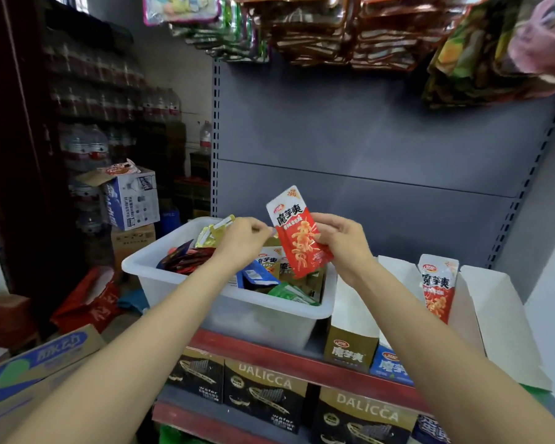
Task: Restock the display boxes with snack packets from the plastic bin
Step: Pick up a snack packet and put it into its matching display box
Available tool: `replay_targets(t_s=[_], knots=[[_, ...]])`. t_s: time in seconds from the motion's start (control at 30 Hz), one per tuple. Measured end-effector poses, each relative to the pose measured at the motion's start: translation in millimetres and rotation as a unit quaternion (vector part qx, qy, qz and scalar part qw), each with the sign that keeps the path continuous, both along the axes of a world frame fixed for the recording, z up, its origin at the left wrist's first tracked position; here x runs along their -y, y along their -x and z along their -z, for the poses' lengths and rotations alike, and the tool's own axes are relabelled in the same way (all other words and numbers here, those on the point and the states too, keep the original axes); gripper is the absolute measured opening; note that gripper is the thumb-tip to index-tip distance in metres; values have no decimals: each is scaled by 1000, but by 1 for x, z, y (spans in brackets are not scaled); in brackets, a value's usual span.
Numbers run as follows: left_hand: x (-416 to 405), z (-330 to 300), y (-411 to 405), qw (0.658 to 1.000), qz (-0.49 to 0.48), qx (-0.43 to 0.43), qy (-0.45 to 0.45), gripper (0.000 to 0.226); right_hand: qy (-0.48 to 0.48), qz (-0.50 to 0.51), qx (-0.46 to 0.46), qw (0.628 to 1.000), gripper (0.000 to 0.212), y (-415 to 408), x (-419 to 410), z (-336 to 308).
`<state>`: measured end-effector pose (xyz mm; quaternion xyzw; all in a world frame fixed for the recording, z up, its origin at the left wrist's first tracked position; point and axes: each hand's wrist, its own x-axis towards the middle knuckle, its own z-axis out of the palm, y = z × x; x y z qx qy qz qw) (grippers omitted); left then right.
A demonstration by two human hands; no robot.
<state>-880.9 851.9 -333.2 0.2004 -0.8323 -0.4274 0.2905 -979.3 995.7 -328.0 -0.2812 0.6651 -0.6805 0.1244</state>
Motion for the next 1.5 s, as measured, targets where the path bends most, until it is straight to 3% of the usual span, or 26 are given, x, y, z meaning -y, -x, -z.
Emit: replay_targets(t_s=[0.07, 0.13, 0.27, 0.43, 0.5, 0.67, 0.9, 1.07, 1.27, 1.37, 1.5], knots=[[-17, -9, 3, 998, 32, -29, -44, 32, 51, -44, 10, 998, 35, -4, -21, -2], [-37, -17, 7, 991, 74, -68, -87, 32, 65, -57, 2, 996, 32, -6, -40, -4], [-80, -23, 25, 983, 116, -120, -82, 29, 22, 6, -62, 998, 31, 2, -79, -6], [-135, -22, 58, 979, 165, -106, -47, 35, -58, 79, -183, 978, 86, 21, -140, -11], [-156, -20, 70, 976, 187, -107, -19, 42, -98, 96, -226, 964, 94, 29, -165, -15], [-194, -20, 101, 969, 217, -111, 35, 68, -120, 125, -242, 955, 83, 53, -203, -14], [-210, -12, 134, 972, 206, -81, 82, 48, -145, 169, -260, 940, 65, 83, -218, 3], [-208, -3, 148, 976, 178, -66, 105, 26, -163, 195, -277, 927, 34, 101, -214, 12], [-203, 7, 161, 969, 118, -8, 216, 13, -236, 217, -324, 890, 8, 121, -207, 18], [-202, 11, 167, 954, 101, 21, 281, 8, -301, 213, -365, 855, 6, 133, -204, 18], [-194, 18, 176, 963, 125, 59, 233, 10, -356, 172, -344, 852, 11, 144, -198, 20]])
